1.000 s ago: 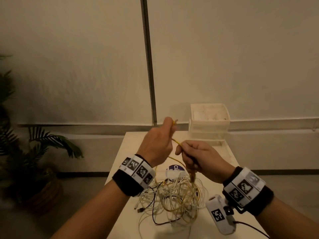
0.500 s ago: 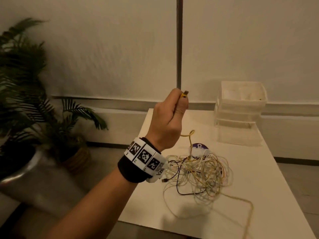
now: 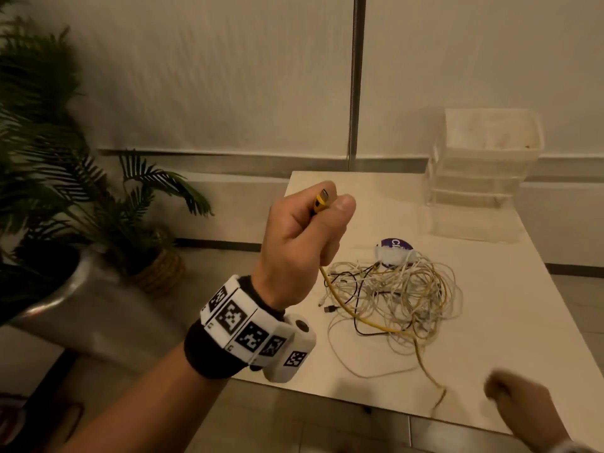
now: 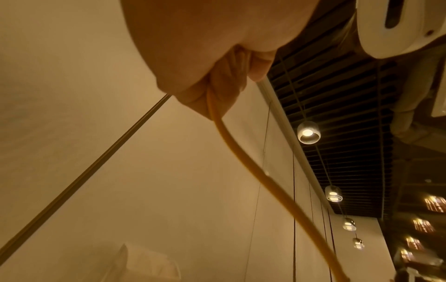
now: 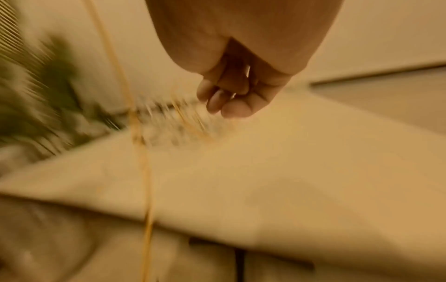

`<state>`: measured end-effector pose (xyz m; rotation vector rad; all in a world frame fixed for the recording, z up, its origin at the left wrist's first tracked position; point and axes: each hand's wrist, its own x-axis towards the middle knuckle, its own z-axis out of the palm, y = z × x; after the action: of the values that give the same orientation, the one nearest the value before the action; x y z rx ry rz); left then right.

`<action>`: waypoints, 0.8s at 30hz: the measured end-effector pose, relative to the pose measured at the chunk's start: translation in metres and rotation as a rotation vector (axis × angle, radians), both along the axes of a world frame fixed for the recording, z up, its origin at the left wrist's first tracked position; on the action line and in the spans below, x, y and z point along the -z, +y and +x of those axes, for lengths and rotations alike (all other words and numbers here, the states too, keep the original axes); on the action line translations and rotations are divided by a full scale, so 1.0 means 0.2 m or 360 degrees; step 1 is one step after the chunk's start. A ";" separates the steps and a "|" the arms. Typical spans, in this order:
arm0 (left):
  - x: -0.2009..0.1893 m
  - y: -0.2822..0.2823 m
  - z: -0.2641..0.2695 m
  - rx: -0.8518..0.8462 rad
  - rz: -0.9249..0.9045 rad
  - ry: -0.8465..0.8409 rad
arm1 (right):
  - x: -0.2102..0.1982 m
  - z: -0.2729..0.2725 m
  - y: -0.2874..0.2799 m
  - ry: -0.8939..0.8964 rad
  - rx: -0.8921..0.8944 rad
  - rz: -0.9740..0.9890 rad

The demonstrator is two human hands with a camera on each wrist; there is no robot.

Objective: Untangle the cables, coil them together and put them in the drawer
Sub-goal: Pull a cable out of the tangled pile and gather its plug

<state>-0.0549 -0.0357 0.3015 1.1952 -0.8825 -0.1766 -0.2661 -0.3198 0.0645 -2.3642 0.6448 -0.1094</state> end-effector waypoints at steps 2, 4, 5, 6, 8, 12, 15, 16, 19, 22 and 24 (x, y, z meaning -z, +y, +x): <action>0.02 0.03 -0.02 0.0042 0.0001 0.0086 | -0.14 0.34 0.17 -0.0114 -0.0123 -0.0062; 0.05 0.06 -0.03 0.0045 0.0021 0.0113 | -0.17 0.69 0.32 -0.0172 -0.0498 -0.0127; 0.05 0.07 -0.03 0.0026 0.0041 0.0118 | -0.17 0.87 0.42 -0.0097 -0.0708 -0.0138; 0.05 0.08 -0.03 0.0006 0.0059 0.0109 | -0.12 1.02 0.52 0.0049 -0.0896 -0.0192; 0.07 0.10 -0.03 -0.0031 0.0090 0.0085 | 0.03 1.22 0.72 0.0384 -0.1124 -0.0306; 0.09 0.14 -0.02 -0.0201 0.0207 -0.0015 | 0.20 1.34 0.85 0.0653 -0.1130 -0.0638; 0.11 0.14 -0.01 -0.0280 0.0238 -0.0003 | 0.27 1.35 0.80 0.0778 -0.1053 -0.0707; 0.12 0.14 0.00 -0.0294 0.0231 0.0016 | 0.30 1.35 0.80 0.0815 -0.1044 -0.0729; 0.12 0.12 0.04 -0.0323 0.0238 0.0067 | 0.35 1.34 0.81 0.0883 -0.1009 -0.0807; 0.11 0.09 0.09 -0.0347 0.0274 0.0103 | 0.41 1.32 0.81 0.0842 -0.0976 -0.0841; 0.11 0.08 0.13 -0.0377 0.0291 0.0098 | 0.40 1.30 0.79 0.0795 -0.0944 -0.0804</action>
<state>-0.0293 -0.0207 0.2800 1.4467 -0.6750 -0.1027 -0.0059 -0.1627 -0.0153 -2.9994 0.1013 0.6682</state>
